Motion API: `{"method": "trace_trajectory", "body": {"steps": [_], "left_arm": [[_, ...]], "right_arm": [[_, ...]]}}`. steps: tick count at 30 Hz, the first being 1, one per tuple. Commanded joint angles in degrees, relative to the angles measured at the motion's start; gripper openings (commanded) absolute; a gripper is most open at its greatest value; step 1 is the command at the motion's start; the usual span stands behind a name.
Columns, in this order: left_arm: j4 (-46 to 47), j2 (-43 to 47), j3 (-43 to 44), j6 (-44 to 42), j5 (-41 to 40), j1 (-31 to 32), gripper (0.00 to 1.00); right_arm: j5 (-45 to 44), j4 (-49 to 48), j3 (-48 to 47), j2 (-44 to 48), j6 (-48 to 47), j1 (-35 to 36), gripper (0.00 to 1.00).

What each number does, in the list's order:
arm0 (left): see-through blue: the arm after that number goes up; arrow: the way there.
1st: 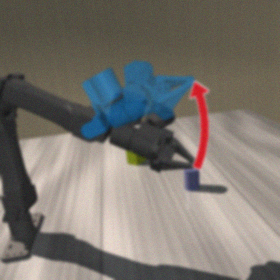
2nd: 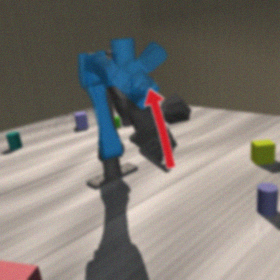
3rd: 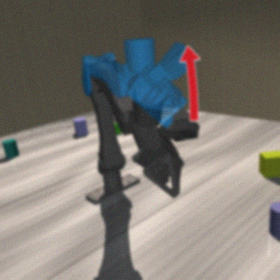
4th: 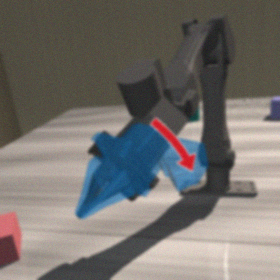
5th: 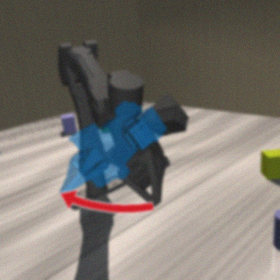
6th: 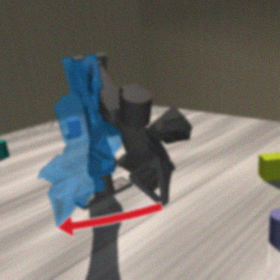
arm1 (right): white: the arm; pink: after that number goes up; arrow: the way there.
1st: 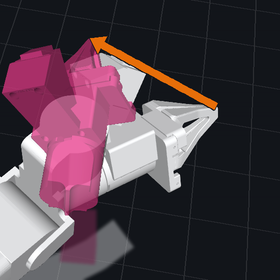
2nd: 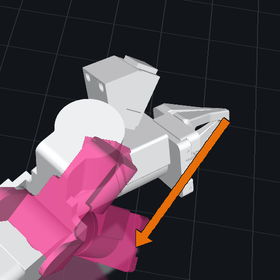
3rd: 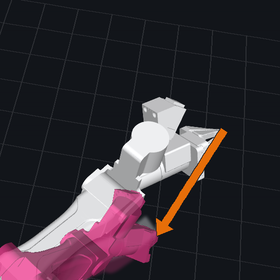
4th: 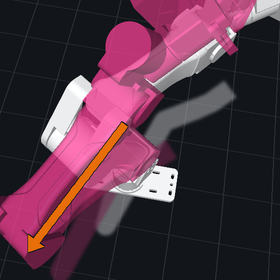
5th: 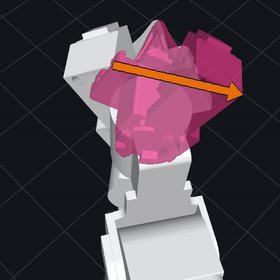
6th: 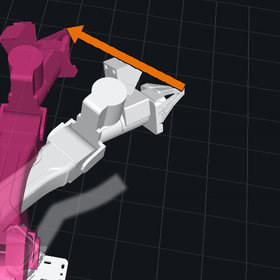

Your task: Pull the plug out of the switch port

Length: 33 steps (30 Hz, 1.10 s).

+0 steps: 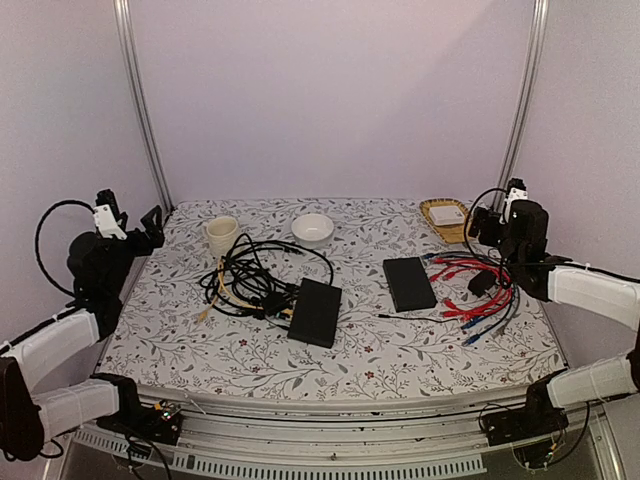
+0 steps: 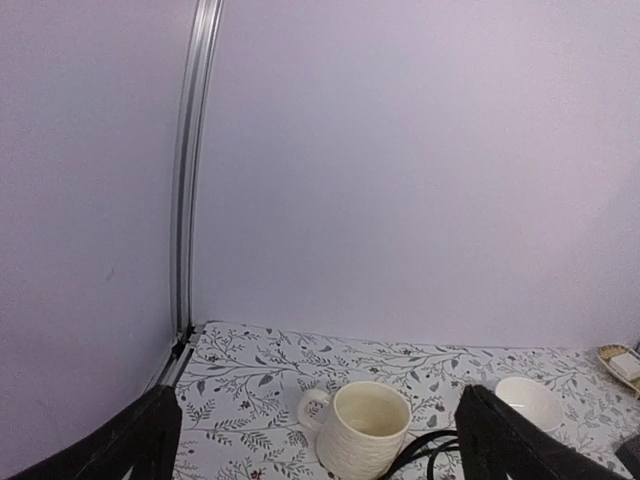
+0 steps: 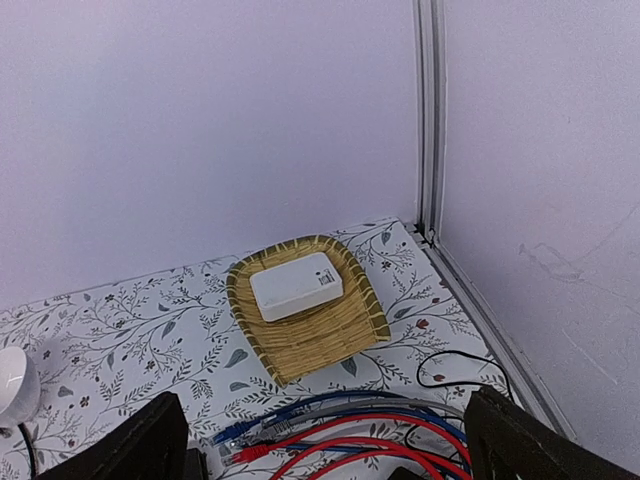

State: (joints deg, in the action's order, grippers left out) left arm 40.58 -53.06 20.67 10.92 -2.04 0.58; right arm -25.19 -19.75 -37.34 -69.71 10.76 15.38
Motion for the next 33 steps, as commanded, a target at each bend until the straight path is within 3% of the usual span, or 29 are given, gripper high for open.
{"method": "trace_trajectory", "body": {"steps": [1, 4, 7, 11, 17, 22, 27, 33], "left_arm": [[-17.16, 5.21, 3.65, 6.85, 3.99, 0.57, 0.98], [-24.17, 8.03, 6.56, 7.92, 3.27, 4.02, 0.98], [-30.67, 9.79, 8.03, 9.04, -0.5, 11.61, 0.98], [-36.76, 10.79, 9.26, 12.92, -8.1, 23.77, 0.98], [-42.69, 11.07, 10.25, 18.73, -21.26, 41.22, 0.98], [-49.96, 8.42, 13.38, 20.62, -33.19, 53.87, 0.98], [-53.45, 4.11, 14.22, 23.58, -34.66, 60.73, 0.98], [-54.87, 1.22, 13.73, 30.57, -29.4, 63.27, 0.98]], "right_arm": [[-8.8, 5.41, -2.86, 2.27, 8.9, 0.9, 0.99], [4.35, 2.81, -1.08, 3.03, 10.56, -1.32, 0.99], [17.16, 0.75, -1.09, 3.34, 11.66, -2.6, 0.99], [25.59, -1.43, -0.02, 3.9, 13.64, -2.39, 0.99], [22.55, 1.95, 0.3, 5.38, 13.33, 1.37, 0.99], [14.29, 6.88, -0.01, 5.25, 15.4, 10.21, 0.99], [4.55, 13.91, -2.45, 2.76, 21.04, 21.08, 0.97], [-1.0, 22.03, -5.61, 0.48, 37.67, 34.81, 0.92]]}}
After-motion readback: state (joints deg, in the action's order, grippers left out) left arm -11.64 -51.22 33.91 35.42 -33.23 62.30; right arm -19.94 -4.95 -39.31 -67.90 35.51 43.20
